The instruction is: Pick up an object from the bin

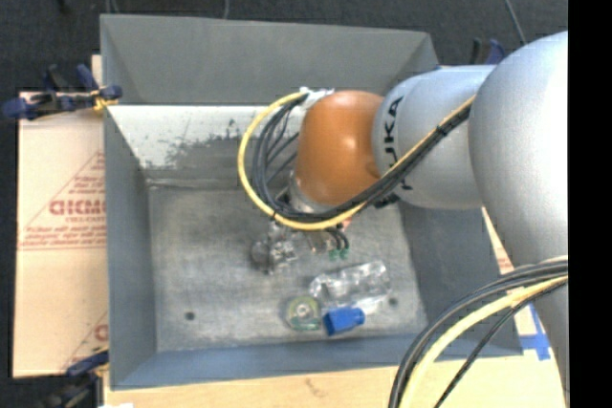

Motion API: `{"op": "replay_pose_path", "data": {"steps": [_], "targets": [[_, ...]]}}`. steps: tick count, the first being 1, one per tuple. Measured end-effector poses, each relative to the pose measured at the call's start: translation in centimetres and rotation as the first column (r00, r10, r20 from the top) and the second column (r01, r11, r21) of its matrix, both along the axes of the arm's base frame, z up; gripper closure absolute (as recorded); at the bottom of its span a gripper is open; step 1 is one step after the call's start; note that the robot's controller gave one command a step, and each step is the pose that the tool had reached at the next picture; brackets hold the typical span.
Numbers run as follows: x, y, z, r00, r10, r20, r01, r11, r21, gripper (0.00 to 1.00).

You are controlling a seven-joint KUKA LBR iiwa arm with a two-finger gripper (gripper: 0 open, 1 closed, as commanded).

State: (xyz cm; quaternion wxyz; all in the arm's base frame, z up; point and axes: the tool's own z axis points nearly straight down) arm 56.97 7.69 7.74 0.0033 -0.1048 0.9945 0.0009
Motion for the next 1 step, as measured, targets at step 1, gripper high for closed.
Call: {"op": "replay_pose_path", "data": {"steps": [1], "targets": [[-1.59, -0.53, 12.66, 0.993, 0.117, 0.005, -0.117, 0.993, -0.003, 1.0]]}}
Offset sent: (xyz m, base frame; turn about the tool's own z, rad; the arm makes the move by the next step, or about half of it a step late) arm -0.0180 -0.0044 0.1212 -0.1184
